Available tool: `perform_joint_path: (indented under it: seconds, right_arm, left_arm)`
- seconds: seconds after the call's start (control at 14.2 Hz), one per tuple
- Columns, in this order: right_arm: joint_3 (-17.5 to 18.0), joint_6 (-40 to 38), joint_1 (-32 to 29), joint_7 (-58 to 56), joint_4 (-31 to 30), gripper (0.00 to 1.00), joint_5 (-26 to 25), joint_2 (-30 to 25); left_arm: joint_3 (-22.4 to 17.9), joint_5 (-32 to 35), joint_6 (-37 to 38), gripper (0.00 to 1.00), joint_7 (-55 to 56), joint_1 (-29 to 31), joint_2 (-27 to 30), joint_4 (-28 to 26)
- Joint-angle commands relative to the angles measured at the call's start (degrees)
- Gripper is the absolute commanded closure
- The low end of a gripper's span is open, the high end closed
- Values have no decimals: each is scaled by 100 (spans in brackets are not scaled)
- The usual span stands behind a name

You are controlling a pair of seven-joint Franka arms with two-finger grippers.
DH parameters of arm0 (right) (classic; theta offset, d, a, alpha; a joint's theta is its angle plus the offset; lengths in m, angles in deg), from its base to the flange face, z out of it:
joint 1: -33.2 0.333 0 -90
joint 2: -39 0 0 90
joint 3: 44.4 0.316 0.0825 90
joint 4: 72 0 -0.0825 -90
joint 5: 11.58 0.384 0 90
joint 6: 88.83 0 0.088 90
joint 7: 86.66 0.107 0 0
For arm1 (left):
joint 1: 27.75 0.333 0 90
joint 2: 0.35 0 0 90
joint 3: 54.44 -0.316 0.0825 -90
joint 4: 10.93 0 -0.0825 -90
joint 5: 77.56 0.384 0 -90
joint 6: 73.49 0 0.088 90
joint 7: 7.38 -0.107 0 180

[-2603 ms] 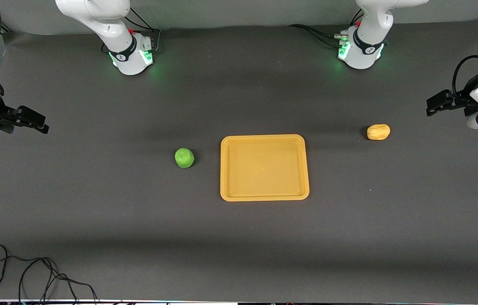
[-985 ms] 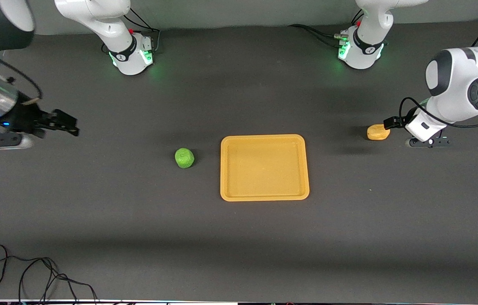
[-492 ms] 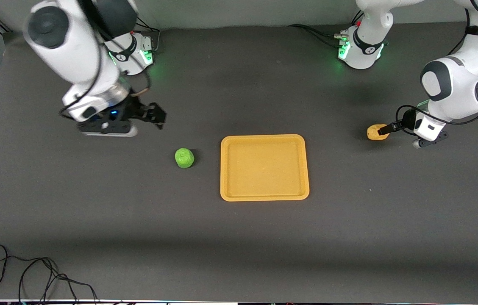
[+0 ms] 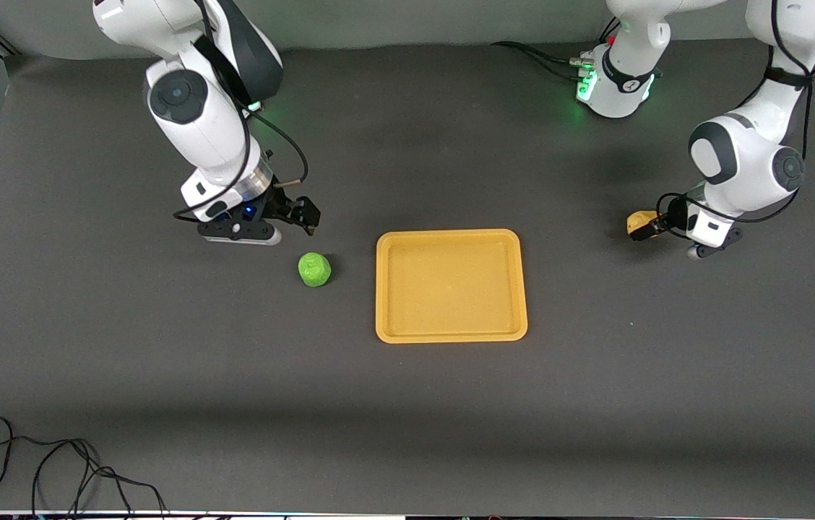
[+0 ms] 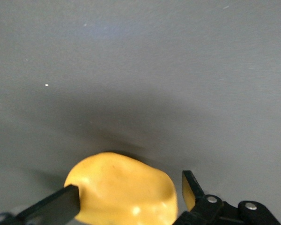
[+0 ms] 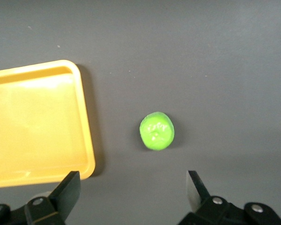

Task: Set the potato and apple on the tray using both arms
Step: 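Grasp the potato with the left gripper while the right gripper reaches the apple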

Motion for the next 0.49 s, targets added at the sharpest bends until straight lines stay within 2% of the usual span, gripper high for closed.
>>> perform_joint_path:
  seconds: [0.0, 0.21, 0.28, 0.42]
  right_arm:
    - [-13, 820, 22, 57, -658, 0, -40, -12]
    - [-40, 1566, 30, 48, -799, 0, -58, 559]
    - [-49, 1883, 30, 57, -887, 0, -84, 743]
    - [-57, 2446, 30, 48, -984, 0, -93, 1139]
  left_arm:
    - [-25, 94, -185, 50, 68, -76, 12, -91]
    - [-25, 103, -114, 53, 76, -93, 73, -82]
    - [-25, 103, -114, 49, 85, -154, 65, -82]
    - [-25, 112, -97, 6, 120, -199, 91, -82]
